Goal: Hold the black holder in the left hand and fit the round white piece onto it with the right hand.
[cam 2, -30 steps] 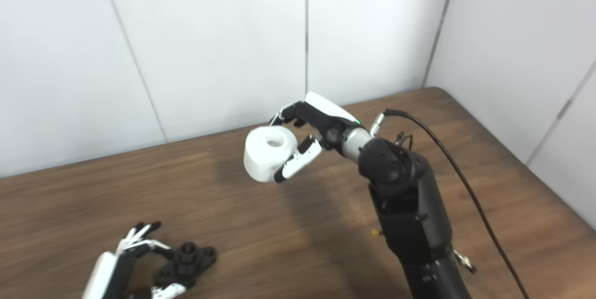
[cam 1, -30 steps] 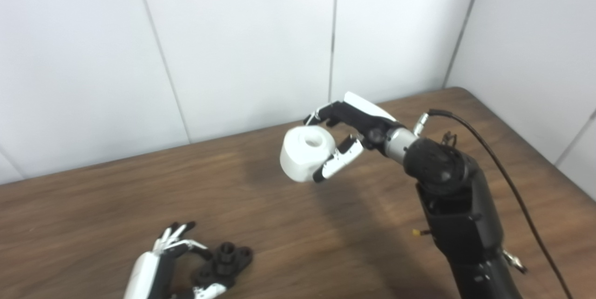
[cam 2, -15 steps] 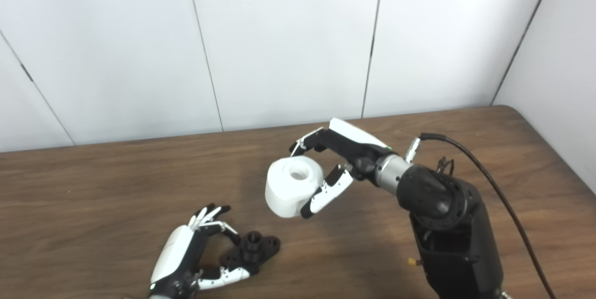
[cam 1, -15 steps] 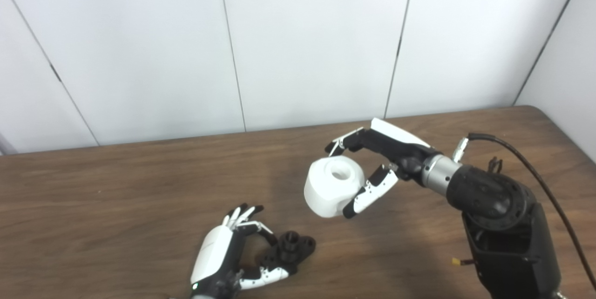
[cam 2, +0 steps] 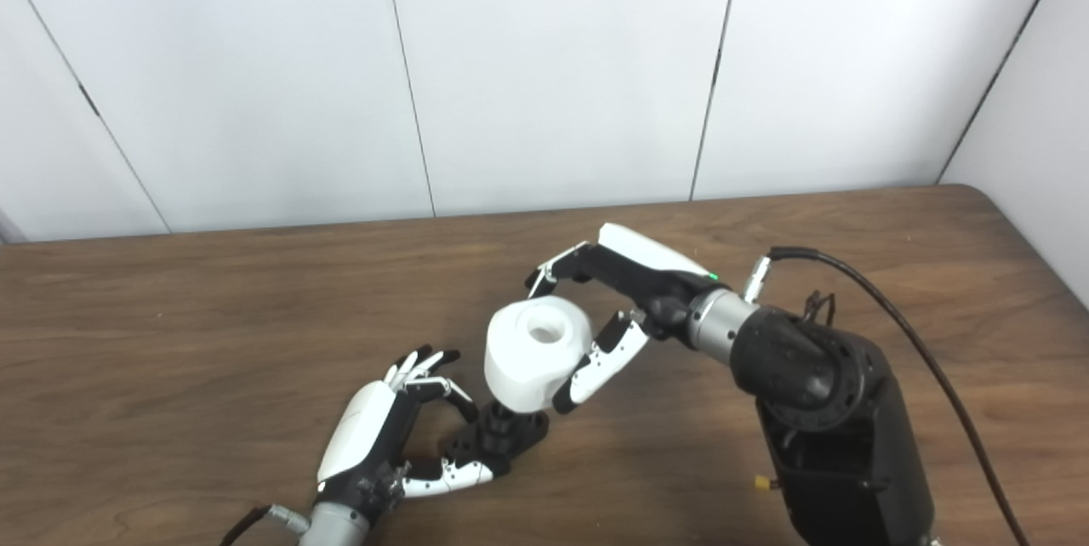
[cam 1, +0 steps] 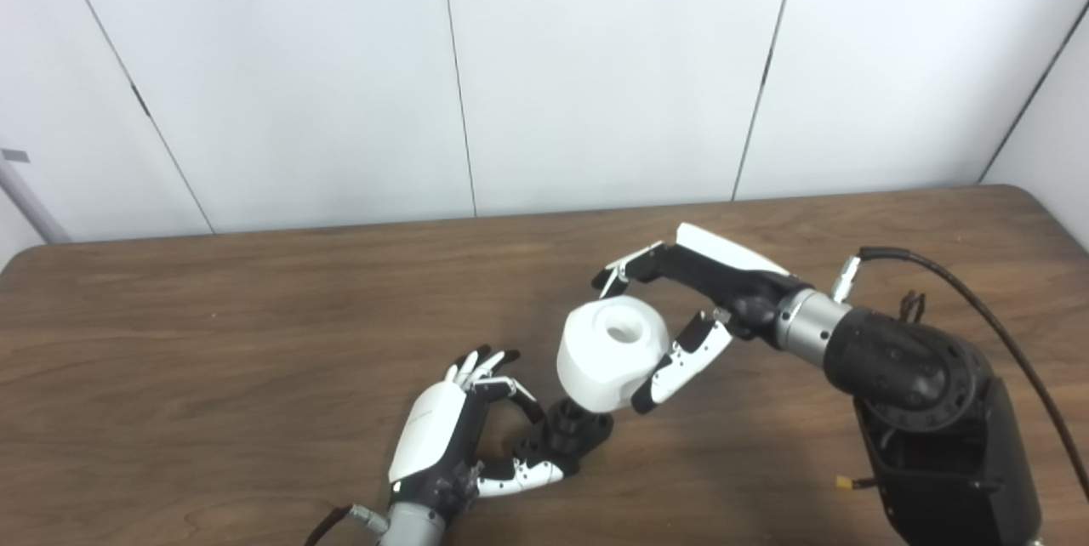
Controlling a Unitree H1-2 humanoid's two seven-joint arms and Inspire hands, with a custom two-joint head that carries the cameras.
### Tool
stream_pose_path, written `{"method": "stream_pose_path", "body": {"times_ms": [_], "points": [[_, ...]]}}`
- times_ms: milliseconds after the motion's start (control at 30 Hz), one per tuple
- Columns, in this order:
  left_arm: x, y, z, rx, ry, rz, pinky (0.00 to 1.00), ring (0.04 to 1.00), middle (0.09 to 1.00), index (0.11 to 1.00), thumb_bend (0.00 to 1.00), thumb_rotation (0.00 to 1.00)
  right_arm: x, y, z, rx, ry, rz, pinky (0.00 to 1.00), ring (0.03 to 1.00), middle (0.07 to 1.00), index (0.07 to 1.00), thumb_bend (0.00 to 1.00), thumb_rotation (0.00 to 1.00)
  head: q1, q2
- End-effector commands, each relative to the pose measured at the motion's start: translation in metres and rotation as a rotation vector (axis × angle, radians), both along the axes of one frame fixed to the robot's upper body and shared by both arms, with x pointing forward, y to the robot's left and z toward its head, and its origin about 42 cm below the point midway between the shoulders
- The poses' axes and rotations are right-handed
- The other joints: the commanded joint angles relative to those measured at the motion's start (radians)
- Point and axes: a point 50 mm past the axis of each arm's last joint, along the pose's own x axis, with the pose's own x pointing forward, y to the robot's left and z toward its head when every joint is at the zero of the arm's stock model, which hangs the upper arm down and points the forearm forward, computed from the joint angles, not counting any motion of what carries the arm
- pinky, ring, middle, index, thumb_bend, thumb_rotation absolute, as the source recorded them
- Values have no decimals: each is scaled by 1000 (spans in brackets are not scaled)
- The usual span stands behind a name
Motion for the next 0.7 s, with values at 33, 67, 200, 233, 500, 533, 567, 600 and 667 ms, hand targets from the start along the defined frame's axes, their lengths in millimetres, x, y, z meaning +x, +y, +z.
{"method": "stream_pose_path", "body": {"times_ms": [33,67,200,233,500,533,567,600,667], "points": [[-2,-6,2,-1,25,-20,1000,1000,917,480,520,45,-3,7,13,18,-64,24,852,892,817,476,510,129,1,2],[-3,-6,2,-3,25,-20,1000,1000,916,480,520,45,-3,8,11,16,-59,26,850,895,818,477,510,129,0,4],[-5,-6,4,-4,19,-21,1000,1000,914,480,520,45,-5,11,5,6,-47,31,844,897,814,477,509,128,-2,7],[-5,-6,5,-4,17,-21,1000,1000,913,480,520,45,-5,12,4,6,-44,32,844,898,811,477,509,128,-3,9],[-10,-3,9,-12,15,-22,1000,1000,913,480,520,45,-7,13,-11,25,-9,22,855,908,820,477,508,127,-22,17],[-11,-3,9,-14,16,-22,1000,1000,912,480,520,45,-8,13,-14,27,-3,21,842,900,823,478,508,126,-22,19],[-12,-2,10,-14,17,-21,1000,1000,912,480,520,45,-8,13,-16,28,0,20,837,897,824,478,509,126,-22,19],[-12,-2,10,-15,17,-21,1000,1000,912,480,520,45,-9,13,-18,31,4,21,835,895,825,478,509,126,-22,20],[-14,-1,12,-17,17,-21,1000,1000,913,480,520,45,-10,14,-21,35,10,22,830,892,821,478,509,126,-22,21]]}}
